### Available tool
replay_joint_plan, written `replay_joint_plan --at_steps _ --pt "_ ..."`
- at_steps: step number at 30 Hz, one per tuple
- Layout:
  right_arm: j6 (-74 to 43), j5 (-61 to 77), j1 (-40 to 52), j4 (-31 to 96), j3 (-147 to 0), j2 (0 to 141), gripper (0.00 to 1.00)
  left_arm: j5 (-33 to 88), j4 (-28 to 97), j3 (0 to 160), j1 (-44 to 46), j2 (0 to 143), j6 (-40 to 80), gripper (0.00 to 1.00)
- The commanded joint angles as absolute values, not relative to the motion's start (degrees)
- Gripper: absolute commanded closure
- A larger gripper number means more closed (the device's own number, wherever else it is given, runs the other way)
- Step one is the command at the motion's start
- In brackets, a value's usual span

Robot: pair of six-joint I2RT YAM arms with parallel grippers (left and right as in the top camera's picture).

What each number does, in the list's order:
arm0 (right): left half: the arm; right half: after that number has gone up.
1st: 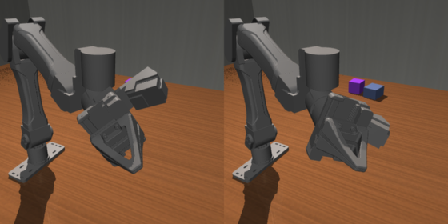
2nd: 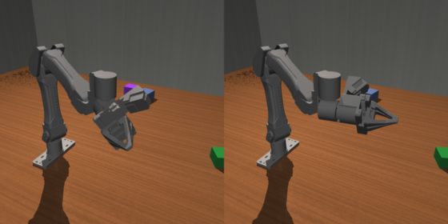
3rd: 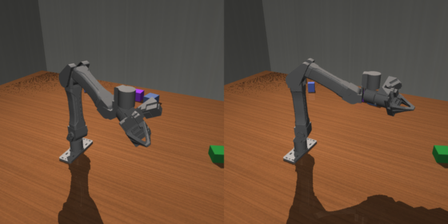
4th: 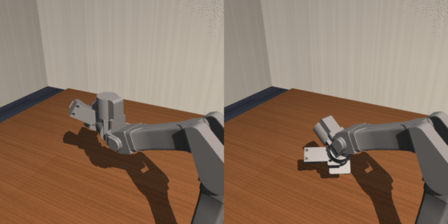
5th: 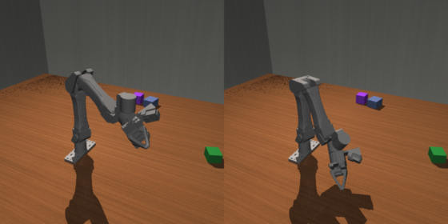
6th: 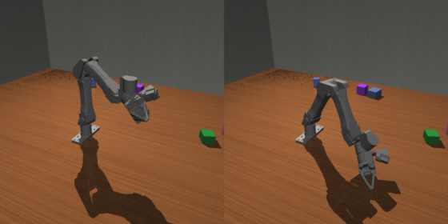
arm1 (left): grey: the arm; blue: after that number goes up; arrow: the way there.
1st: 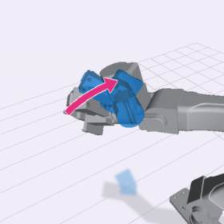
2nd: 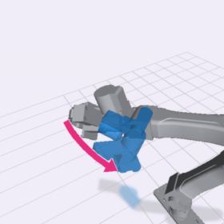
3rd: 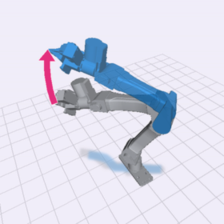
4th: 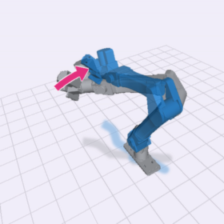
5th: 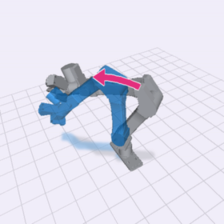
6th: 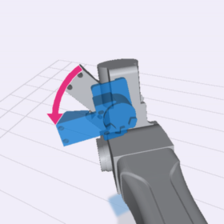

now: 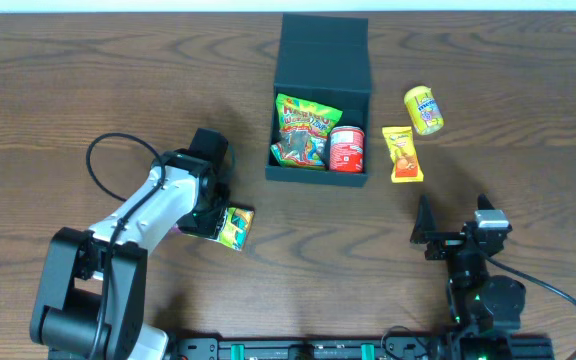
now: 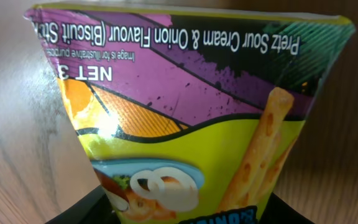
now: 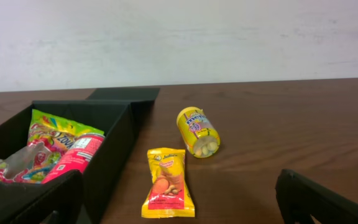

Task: Pack container
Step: 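Carry the Pretz box with the left gripper and lower it into the box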

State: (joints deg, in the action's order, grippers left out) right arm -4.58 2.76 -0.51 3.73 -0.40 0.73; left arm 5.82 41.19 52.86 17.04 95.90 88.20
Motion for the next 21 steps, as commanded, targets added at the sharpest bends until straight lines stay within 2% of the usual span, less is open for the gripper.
replay_joint_plan --at_steps 1,12,18,21 --pt "-5.10 2.59 -0.78 4.05 -0.32 0.54 0.01 4.03 39.72 52.71 17.45 96.36 75.96 0.47" --pt "-5.10 2.59 -0.78 4.05 -0.32 0.54 0.01 3.51 35.38 57.21 20.93 96.36 34.13 0.46" --pt "-5.10 2.59 -0.78 4.05 -0.32 0.54 0.01 3.29 44.56 66.83 21.19 96.31 20.10 0.44" --pt "-5.10 2.59 -0.78 4.05 -0.32 0.54 0.01 2.22 49.52 73.47 21.26 96.31 17.65 0.45"
